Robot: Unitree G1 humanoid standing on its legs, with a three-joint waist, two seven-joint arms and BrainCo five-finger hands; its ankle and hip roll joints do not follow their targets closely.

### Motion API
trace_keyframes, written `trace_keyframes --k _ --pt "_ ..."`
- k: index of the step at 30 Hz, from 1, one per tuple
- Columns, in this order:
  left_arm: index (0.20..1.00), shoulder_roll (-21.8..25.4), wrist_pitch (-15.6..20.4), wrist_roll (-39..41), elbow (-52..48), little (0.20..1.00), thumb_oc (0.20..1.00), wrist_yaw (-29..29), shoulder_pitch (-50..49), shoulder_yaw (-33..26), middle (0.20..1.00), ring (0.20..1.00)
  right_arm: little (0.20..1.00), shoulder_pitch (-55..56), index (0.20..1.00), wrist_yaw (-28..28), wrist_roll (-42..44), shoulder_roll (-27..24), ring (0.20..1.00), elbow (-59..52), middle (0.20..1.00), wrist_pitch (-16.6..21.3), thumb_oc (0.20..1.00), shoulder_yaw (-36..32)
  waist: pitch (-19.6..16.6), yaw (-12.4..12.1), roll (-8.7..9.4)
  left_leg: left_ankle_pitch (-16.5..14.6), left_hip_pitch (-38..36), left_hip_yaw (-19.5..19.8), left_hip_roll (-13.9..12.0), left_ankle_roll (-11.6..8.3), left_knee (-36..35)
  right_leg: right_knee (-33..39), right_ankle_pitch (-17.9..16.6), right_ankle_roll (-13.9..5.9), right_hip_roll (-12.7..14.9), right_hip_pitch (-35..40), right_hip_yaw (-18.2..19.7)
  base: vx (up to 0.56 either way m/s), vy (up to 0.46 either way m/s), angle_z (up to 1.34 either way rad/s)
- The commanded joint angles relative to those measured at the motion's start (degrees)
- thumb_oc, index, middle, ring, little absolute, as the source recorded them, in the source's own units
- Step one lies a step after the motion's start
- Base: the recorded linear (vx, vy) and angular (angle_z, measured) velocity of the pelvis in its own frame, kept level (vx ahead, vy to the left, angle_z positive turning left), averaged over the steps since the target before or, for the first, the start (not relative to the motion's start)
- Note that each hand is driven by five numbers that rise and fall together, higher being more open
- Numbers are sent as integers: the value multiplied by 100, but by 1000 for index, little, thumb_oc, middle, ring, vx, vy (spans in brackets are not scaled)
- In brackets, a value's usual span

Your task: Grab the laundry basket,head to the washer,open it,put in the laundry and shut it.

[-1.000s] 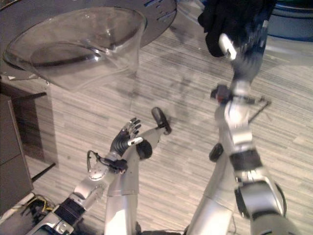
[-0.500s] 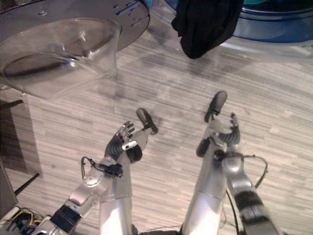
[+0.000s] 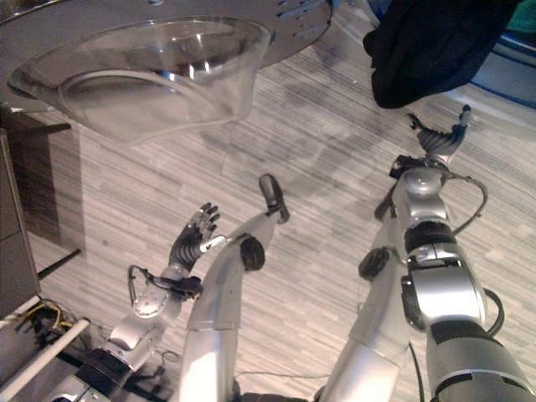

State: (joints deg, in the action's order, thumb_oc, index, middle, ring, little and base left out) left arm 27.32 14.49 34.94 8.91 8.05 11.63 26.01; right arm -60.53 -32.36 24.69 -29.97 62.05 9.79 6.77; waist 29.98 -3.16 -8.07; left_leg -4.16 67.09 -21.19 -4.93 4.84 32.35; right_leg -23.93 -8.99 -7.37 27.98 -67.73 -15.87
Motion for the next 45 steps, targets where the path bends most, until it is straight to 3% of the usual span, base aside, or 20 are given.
trace_keyframes --k 1,17,28,29,30,31,41,43,45 --pt "1000 115 88 -5 -385 1000 1000 -133 -313 214 1000 1000 1000 211 1000 56 299 -460 1000 226 1000 128 1000 322 -112 -81 -370 -1070 -361 250 263 -188 189 202 180 -103 -365 -422 -90 0 0 0" --pt "1000 61 -36 107 -401 1000 1000 -302 -145 514 1000 1000 1000 -1204 1000 518 1353 -635 1000 783 1000 290 1000 682 -218 -394 -548 -1066 -309 309 326 -185 230 107 234 -125 -336 -486 -42 1 0 1" --pt "1000 34 -128 162 -333 1000 1000 -292 14 706 1000 1000 1000 -1716 1000 820 1918 -89 1000 473 1000 374 1000 1050 -213 -448 -432 -1041 -339 377 295 -215 213 118 272 -99 -392 -409 -112 0 0 0" --pt "1000 24 -134 175 -320 1000 1000 -282 37 717 1000 1000 915 -1766 915 852 2032 -32 915 477 915 398 915 1062 -212 -457 -425 -1031 -347 391 298 -218 201 119 274 -101 -398 -400 -118 0 0 0" --pt "1000 23 -134 176 -319 1000 1000 -282 39 716 1000 1000 915 -1771 915 856 2036 -32 915 481 915 400 915 1065 -210 -455 -426 -1030 -349 391 299 -218 200 120 273 -100 -398 -398 -118 0 0 0" --pt "1000 9 -152 184 -296 1000 1000 -277 59 740 1000 1000 206 -1878 206 901 2191 47 206 490 206 422 206 1095 -232 -474 -409 -1005 -370 414 311 -225 148 142 267 -106 -399 -376 -115 0 0 0" --pt "1000 -32 -207 212 -194 1000 1000 -236 16 604 1000 1000 200 -1752 200 859 2539 94 200 -430 200 719 200 1113 -338 -398 -243 -859 -619 457 319 -298 -161 326 214 -122 -436 -96 -181 0 3 2" --pt "1000 -69 -259 298 -115 1000 1000 -221 -62 472 1000 1000 200 -1418 200 835 2989 17 200 -1491 200 1226 200 699 -438 -276 -98 -840 -788 474 294 -339 -263 433 204 -132 -454 107 -228 8 -26 5" --pt "1000 -56 -259 302 -114 1000 1000 -224 -73 481 1000 1000 200 -1347 200 782 2951 30 200 -1574 200 1227 200 674 -432 -278 -90 -832 -821 475 298 -341 -281 446 203 -133 -453 139 -233 8 -10 8"
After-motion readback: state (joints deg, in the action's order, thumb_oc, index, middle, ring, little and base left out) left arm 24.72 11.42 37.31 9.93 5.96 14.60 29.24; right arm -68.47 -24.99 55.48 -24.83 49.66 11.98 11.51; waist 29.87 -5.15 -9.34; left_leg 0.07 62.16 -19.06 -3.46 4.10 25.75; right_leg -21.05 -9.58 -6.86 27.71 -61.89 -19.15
